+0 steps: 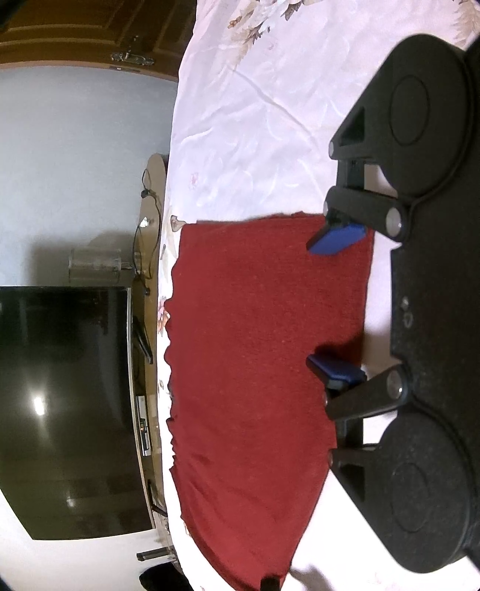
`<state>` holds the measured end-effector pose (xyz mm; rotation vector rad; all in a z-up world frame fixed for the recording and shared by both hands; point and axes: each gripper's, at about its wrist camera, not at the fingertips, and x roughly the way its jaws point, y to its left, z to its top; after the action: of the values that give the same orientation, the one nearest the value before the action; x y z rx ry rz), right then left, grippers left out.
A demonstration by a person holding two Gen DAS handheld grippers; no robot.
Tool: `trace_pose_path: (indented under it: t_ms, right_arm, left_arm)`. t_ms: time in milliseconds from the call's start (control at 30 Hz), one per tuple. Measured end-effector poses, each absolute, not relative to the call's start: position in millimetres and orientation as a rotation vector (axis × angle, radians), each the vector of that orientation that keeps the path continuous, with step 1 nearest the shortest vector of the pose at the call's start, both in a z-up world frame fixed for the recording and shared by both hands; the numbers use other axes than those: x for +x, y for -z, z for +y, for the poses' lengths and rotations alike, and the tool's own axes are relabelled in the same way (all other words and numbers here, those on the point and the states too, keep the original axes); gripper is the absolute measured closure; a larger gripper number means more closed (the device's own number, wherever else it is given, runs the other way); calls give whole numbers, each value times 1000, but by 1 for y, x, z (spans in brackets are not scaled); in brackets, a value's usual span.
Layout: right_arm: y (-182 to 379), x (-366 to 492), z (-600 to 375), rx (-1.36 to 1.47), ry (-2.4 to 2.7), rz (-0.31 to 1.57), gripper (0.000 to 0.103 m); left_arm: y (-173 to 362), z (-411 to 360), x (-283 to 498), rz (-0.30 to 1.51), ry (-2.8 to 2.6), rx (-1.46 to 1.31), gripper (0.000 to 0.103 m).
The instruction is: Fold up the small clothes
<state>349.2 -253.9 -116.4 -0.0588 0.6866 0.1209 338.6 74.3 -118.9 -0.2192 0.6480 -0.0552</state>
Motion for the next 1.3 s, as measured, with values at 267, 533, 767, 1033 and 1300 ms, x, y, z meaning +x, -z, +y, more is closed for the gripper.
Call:
trace_pose_path:
  t_ms: [267,533,767,1033,1300]
  right_arm:
    - [93,329,-232,7,-129,638,40]
    - [57,360,-187,68,-215,625,51]
    - [65,396,-168,62,-269,676,78]
    - [77,427,-150,48,-305,690,82]
    - [98,443,-143,40,-324,720,87]
  left_arm:
    - [144,124,323,649,85,-711,14]
    - [159,137,351,598,71,-891,14]
    - [161,138,371,549,38,-945,14]
    - [164,143,395,543,48,-966,22]
    - [184,158,400,550,-17,-1023,87]
